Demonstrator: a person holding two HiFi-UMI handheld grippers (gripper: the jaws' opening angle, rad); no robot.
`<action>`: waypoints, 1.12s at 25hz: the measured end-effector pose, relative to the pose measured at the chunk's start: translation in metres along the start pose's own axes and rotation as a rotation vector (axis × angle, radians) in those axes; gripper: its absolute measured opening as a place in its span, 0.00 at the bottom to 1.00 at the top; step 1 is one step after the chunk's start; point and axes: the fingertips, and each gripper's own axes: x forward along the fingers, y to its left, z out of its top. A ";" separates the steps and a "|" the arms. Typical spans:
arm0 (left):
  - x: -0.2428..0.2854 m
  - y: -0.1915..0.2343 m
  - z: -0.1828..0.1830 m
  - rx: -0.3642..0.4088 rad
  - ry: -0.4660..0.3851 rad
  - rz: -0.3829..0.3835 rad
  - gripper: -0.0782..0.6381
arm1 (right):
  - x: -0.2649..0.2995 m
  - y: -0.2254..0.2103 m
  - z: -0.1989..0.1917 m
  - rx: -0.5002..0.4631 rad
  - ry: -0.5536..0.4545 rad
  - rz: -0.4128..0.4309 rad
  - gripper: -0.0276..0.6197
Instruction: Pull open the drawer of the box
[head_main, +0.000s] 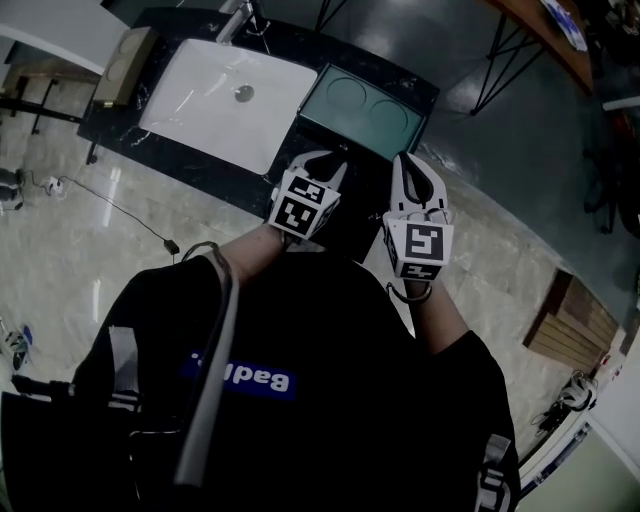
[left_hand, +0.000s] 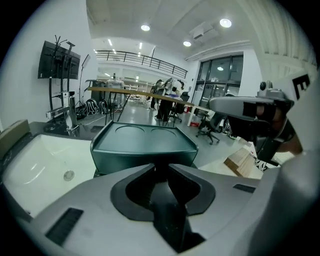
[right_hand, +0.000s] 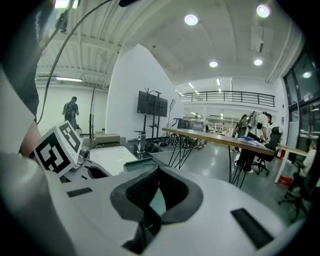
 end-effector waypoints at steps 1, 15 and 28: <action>0.005 0.001 -0.003 -0.002 0.024 0.007 0.19 | 0.004 -0.003 0.000 -0.013 0.006 0.002 0.04; 0.045 0.018 -0.023 0.014 0.114 0.056 0.19 | 0.054 -0.032 -0.012 -0.185 0.098 -0.017 0.04; 0.058 0.020 -0.025 -0.007 0.132 0.080 0.19 | 0.127 -0.062 -0.050 -0.641 0.272 -0.027 0.04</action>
